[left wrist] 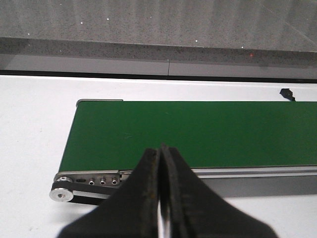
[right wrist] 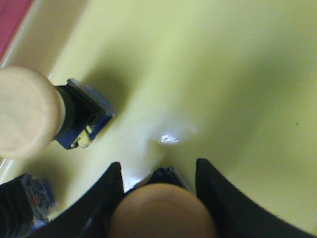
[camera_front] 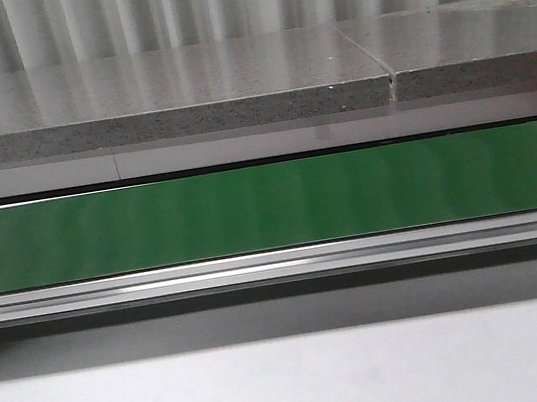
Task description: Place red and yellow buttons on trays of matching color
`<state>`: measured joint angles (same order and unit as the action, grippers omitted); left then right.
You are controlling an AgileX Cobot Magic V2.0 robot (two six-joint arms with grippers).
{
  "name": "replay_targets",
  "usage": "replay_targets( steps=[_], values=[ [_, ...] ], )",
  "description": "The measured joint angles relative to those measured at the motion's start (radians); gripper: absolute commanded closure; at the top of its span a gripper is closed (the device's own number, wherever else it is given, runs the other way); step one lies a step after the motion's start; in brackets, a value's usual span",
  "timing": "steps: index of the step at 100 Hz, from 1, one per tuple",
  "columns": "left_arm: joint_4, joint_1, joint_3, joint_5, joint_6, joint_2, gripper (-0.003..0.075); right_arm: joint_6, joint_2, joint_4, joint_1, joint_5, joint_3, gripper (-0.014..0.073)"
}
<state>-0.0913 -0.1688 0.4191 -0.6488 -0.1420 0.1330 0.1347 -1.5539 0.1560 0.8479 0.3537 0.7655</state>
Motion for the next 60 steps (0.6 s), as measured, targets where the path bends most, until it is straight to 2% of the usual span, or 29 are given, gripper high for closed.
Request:
replay_targets(
  steps=[27, 37, 60],
  values=[
    [0.000, 0.000, 0.000, 0.000, 0.000, 0.000, 0.0741, 0.000, 0.000, 0.000, 0.000, -0.005, -0.002, 0.0100],
    [0.000, 0.000, 0.000, 0.000, 0.000, 0.000, 0.0741, 0.000, 0.000, 0.000, 0.000, -0.005, -0.002, 0.0063],
    [0.000, 0.000, 0.000, 0.000, 0.000, 0.000, 0.0741, 0.000, 0.035, 0.019, -0.018, -0.007, -0.002, 0.0063]
  ],
)
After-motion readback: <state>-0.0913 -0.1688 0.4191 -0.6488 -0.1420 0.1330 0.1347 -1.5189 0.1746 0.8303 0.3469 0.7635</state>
